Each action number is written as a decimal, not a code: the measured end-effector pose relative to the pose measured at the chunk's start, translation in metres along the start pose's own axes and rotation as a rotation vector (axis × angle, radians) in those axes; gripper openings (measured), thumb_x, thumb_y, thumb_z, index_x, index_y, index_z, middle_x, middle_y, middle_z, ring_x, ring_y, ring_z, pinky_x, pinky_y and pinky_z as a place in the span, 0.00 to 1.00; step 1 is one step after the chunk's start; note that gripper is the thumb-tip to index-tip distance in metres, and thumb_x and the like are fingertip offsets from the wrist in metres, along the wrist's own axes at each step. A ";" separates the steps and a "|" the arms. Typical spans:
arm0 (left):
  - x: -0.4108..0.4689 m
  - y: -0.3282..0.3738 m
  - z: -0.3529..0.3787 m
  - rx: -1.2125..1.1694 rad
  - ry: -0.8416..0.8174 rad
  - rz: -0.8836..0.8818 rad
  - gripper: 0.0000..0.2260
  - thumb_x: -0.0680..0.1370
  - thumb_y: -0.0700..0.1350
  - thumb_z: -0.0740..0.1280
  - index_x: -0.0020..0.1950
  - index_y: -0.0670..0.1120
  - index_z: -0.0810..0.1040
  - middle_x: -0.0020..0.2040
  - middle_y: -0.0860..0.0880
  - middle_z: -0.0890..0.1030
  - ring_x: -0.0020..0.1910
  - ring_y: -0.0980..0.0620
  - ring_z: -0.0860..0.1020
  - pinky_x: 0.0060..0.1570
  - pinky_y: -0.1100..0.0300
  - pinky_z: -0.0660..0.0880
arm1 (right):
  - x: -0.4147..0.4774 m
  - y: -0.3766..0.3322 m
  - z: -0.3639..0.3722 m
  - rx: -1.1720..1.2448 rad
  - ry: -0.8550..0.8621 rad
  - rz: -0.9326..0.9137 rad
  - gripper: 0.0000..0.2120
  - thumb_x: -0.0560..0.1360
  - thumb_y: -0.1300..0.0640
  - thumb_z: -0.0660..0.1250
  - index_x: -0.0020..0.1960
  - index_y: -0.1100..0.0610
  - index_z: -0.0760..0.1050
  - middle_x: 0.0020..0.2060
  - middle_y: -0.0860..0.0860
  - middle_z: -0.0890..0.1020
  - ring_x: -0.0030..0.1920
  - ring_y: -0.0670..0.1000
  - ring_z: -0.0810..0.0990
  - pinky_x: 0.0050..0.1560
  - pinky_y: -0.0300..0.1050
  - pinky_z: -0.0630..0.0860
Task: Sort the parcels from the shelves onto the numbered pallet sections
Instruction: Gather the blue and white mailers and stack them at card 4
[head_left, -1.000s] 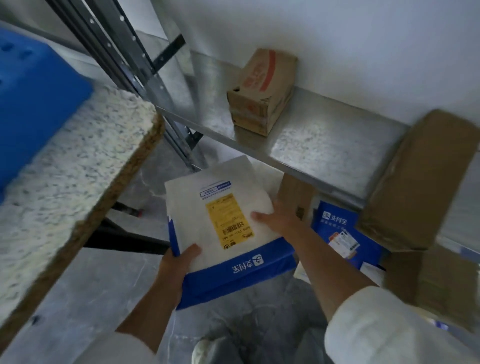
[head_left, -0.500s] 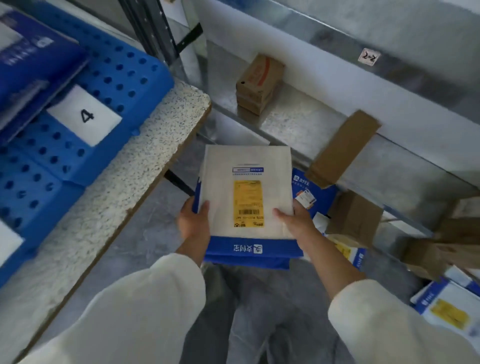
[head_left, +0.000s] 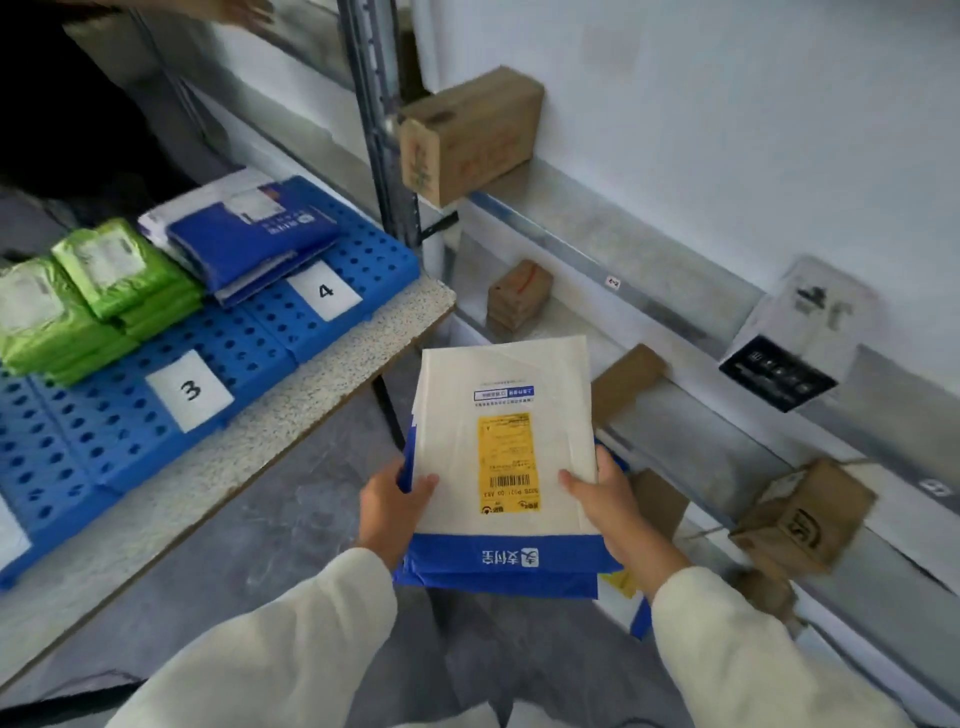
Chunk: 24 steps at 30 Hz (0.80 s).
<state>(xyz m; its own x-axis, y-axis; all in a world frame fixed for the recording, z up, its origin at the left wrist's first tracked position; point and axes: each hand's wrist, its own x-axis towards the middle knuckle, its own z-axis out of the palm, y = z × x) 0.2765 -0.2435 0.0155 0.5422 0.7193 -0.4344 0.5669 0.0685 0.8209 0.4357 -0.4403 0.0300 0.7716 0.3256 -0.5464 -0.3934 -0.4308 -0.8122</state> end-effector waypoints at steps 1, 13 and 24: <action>-0.006 0.006 -0.006 -0.002 -0.010 0.028 0.05 0.75 0.51 0.70 0.49 0.54 0.77 0.43 0.55 0.81 0.42 0.56 0.80 0.33 0.67 0.73 | -0.008 -0.009 -0.003 -0.015 0.008 -0.019 0.14 0.77 0.59 0.67 0.60 0.47 0.70 0.51 0.47 0.81 0.49 0.47 0.80 0.38 0.40 0.76; 0.016 0.099 -0.098 -0.136 0.292 0.213 0.05 0.75 0.48 0.69 0.45 0.48 0.76 0.37 0.53 0.76 0.35 0.56 0.73 0.33 0.65 0.66 | 0.000 -0.188 0.058 -0.195 -0.135 -0.311 0.13 0.78 0.57 0.65 0.62 0.50 0.71 0.54 0.50 0.81 0.51 0.50 0.81 0.42 0.43 0.80; 0.131 0.150 -0.213 -0.213 0.417 0.272 0.03 0.76 0.46 0.70 0.45 0.48 0.79 0.38 0.53 0.79 0.36 0.56 0.74 0.31 0.71 0.68 | 0.089 -0.328 0.197 -0.390 -0.226 -0.371 0.19 0.79 0.55 0.64 0.70 0.52 0.67 0.59 0.53 0.79 0.57 0.56 0.79 0.57 0.59 0.78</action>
<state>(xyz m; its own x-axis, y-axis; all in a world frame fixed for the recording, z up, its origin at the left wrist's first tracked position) 0.3002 0.0080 0.1611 0.3349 0.9411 -0.0477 0.2785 -0.0505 0.9591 0.5348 -0.1040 0.2079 0.6799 0.6670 -0.3046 0.1293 -0.5179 -0.8456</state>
